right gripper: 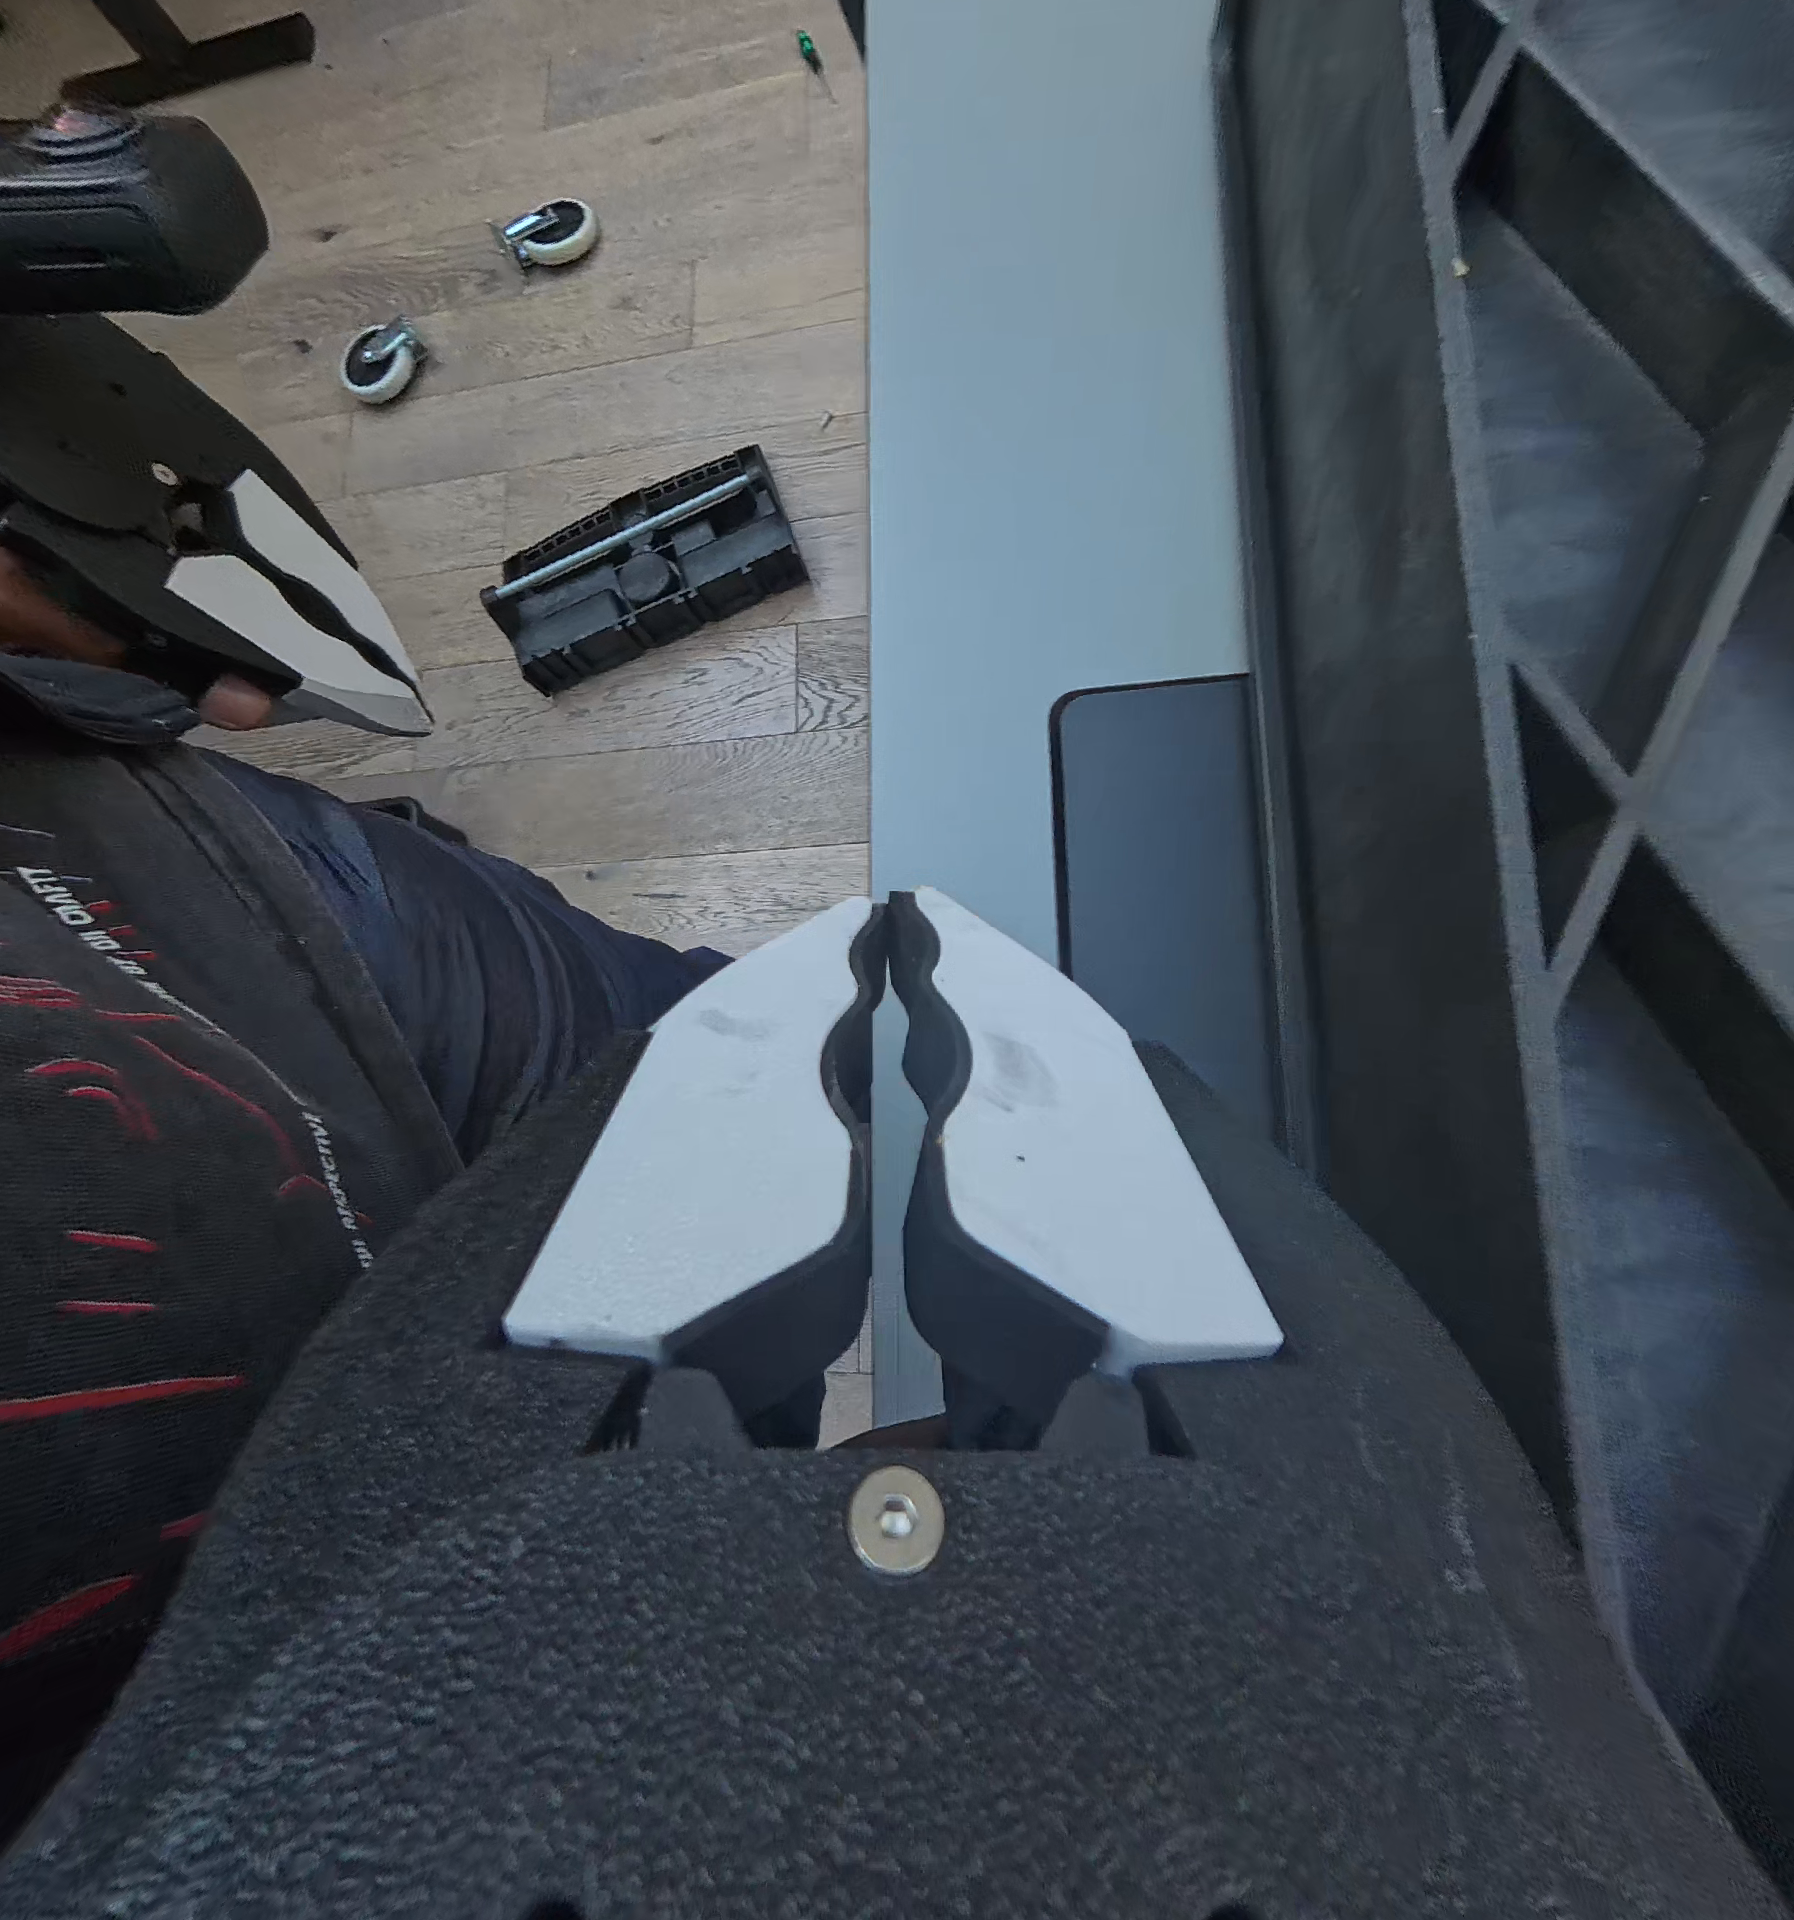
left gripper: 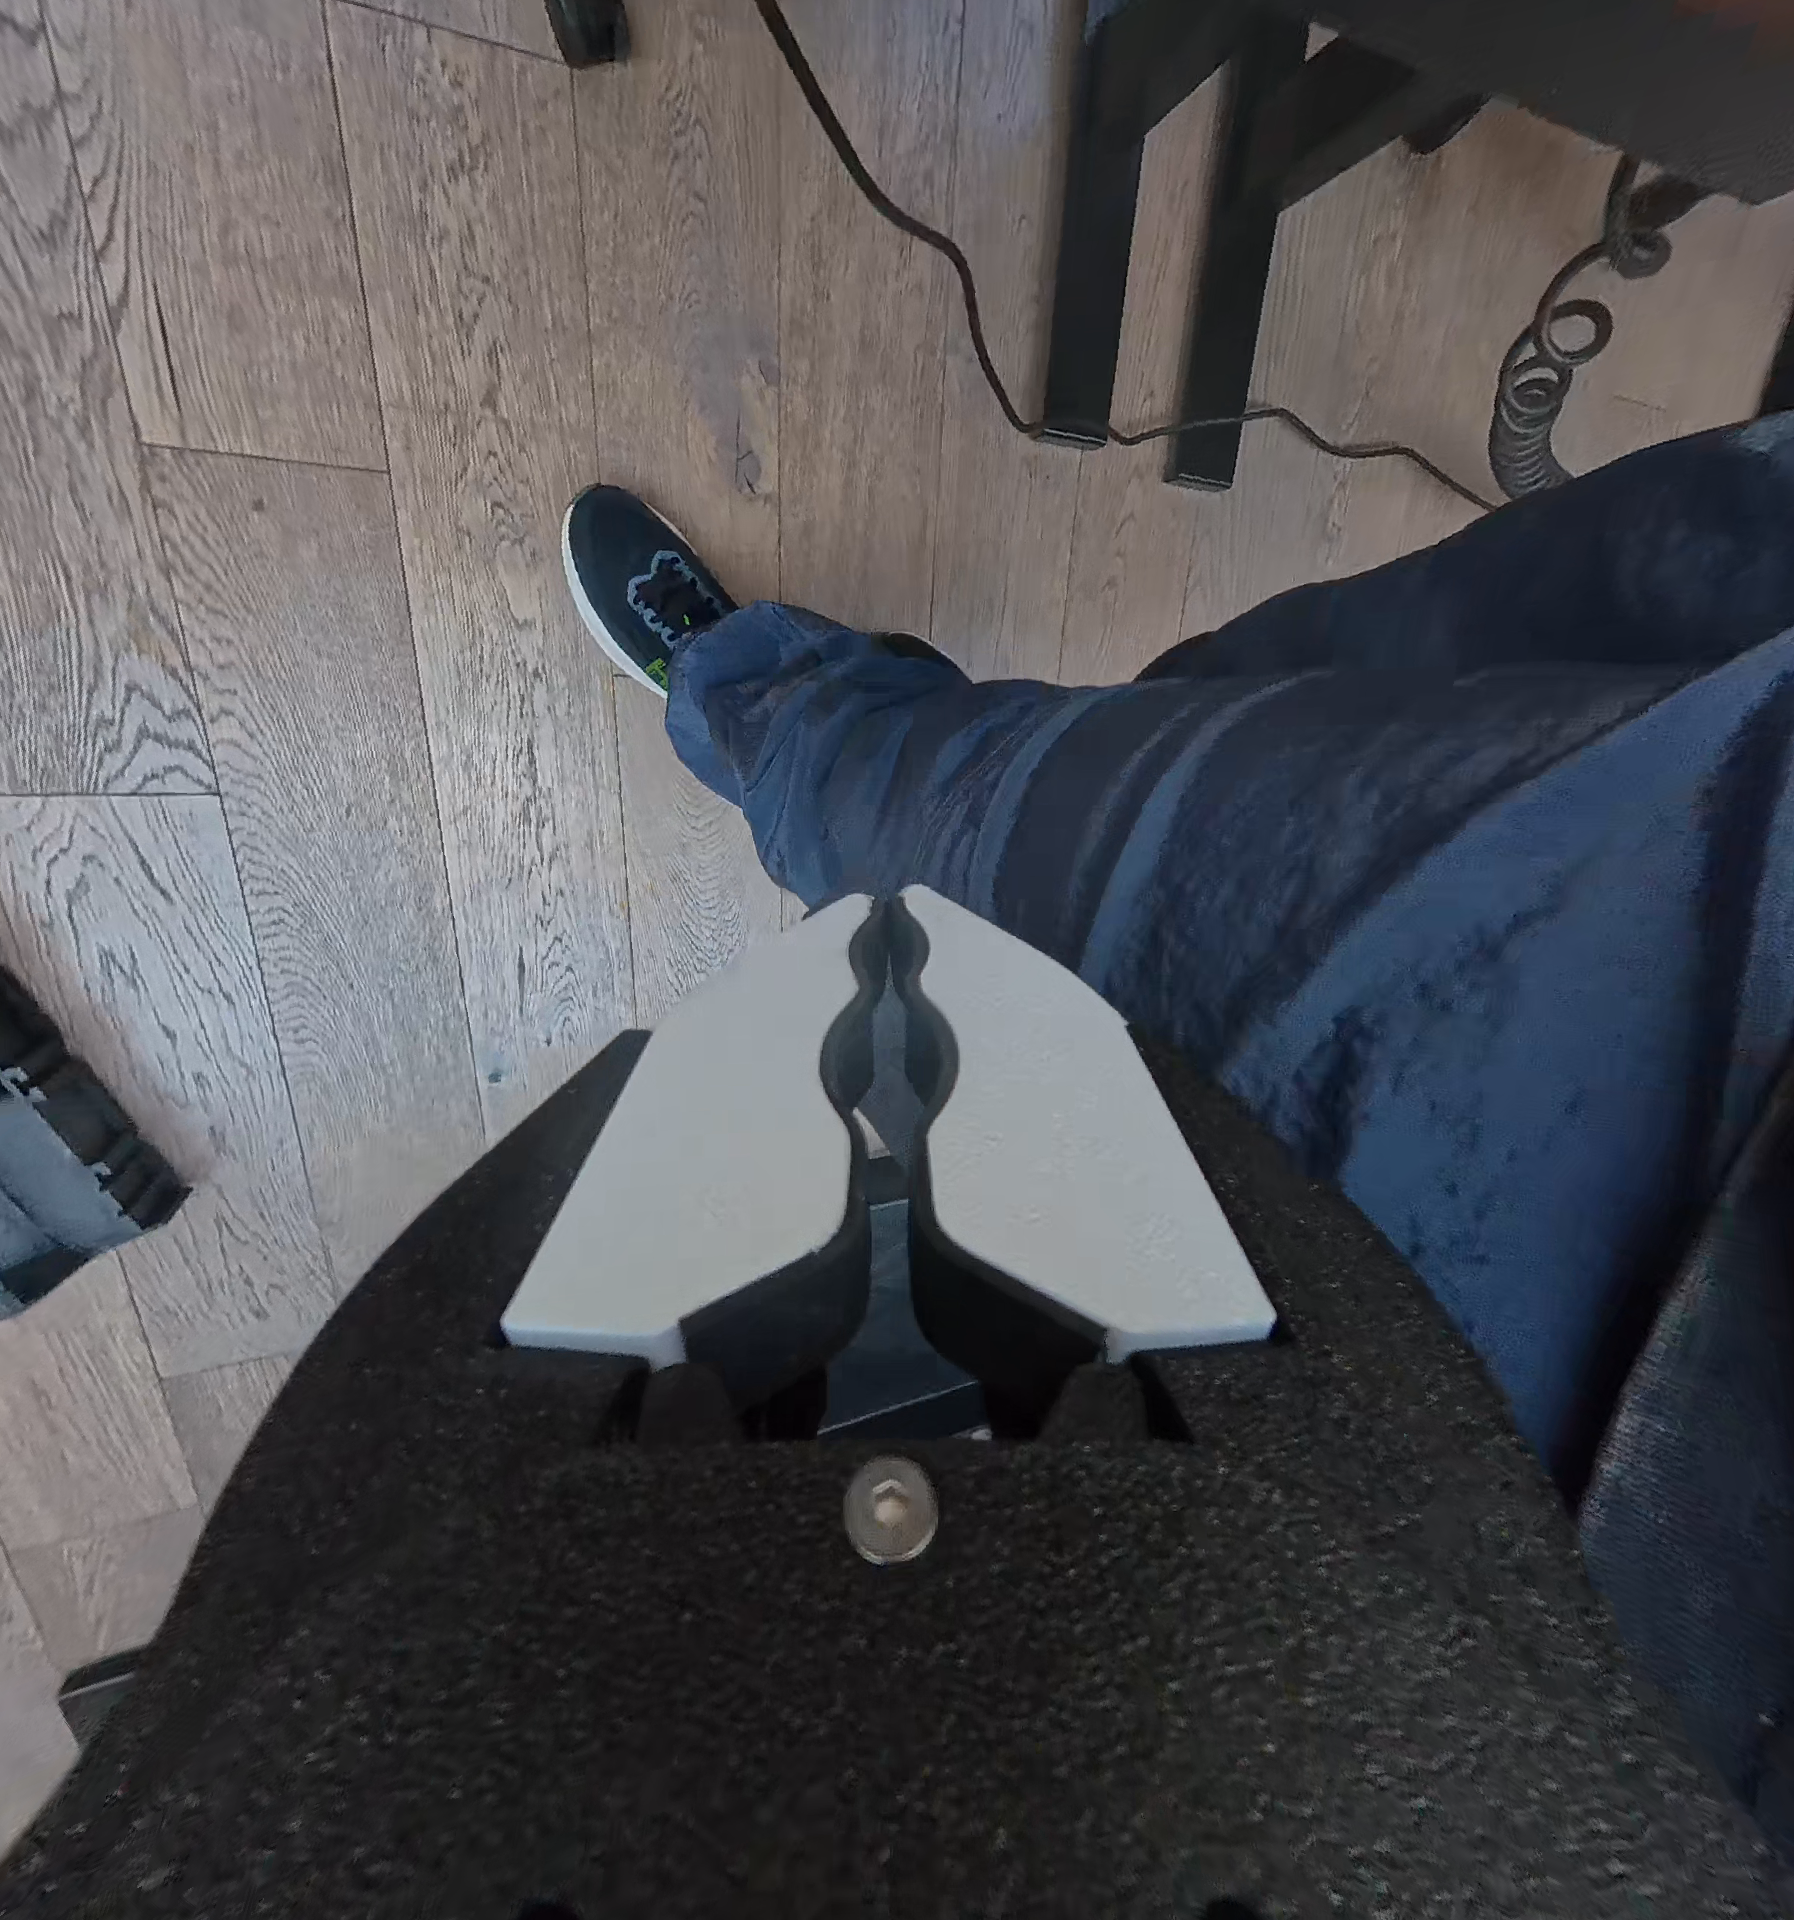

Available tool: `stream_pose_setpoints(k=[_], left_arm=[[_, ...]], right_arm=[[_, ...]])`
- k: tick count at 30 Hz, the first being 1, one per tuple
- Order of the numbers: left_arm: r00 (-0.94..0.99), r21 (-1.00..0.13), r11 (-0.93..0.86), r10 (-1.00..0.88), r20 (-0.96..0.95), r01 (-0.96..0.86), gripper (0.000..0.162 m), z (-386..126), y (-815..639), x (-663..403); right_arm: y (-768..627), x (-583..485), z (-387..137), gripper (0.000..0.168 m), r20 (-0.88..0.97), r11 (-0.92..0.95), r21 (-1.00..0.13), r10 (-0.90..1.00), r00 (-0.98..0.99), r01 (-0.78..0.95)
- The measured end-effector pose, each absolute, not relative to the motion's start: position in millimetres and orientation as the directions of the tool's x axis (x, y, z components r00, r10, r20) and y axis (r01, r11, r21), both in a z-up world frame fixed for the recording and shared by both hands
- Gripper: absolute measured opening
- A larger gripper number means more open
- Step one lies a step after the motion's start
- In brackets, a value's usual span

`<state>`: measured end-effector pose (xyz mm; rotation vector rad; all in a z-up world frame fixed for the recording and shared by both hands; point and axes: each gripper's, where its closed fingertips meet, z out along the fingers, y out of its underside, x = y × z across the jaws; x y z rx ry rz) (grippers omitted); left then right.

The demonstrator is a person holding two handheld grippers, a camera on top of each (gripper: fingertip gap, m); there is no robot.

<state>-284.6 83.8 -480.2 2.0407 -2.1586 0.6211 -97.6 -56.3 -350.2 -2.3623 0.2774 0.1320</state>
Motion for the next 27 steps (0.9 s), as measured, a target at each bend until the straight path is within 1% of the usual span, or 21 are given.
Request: stream_pose_setpoints(k=[1,4,10,15,20,27], left_arm=[[-0.113,-0.225,0.031,-0.927,0.359,-0.974,0.000,-480.6,90.1,-270.2],[-0.141,-0.263,0.035,-0.908,0.394,-0.964,0.000,-478.4,109.4,-222.1],[-0.090,-0.289,-0.054,-0.882,0.463,-0.956,0.000,-469.7,142.3,-163.6],[-0.086,-0.247,-0.044,-0.868,0.489,-0.968,0.000,-480.8,157.9,-172.3],[-0.058,-0.200,-0.051,-0.863,0.502,-0.978,0.000,-490.8,171.2,-186.3],[-0.026,-0.221,-0.099,-0.865,0.501,-0.970,0.000,-484.5,172.3,-168.8]], right_arm=[[-53.9,-86.9,-349.0,0.000,-0.170,-0.704,-0.662,-0.193,0.966,-0.257],[-41.2,-55.8,-341.7,0.000,-0.180,-0.675,-0.662,-0.278,0.944,-0.325],[-20.9,-9.7,-344.8,0.000,-0.167,-0.664,-0.643,-0.364,0.916,-0.381],[-10.9,12.3,-346.4,0.000,-0.169,-0.644,-0.633,-0.425,0.889,-0.429],[-4.5,17.5,-348.7,0.000,-0.176,-0.645,-0.623,-0.435,0.883,-0.442],[3.2,25.2,-348.0,0.000,-0.182,-0.649,-0.632,-0.406,0.896,-0.422]])
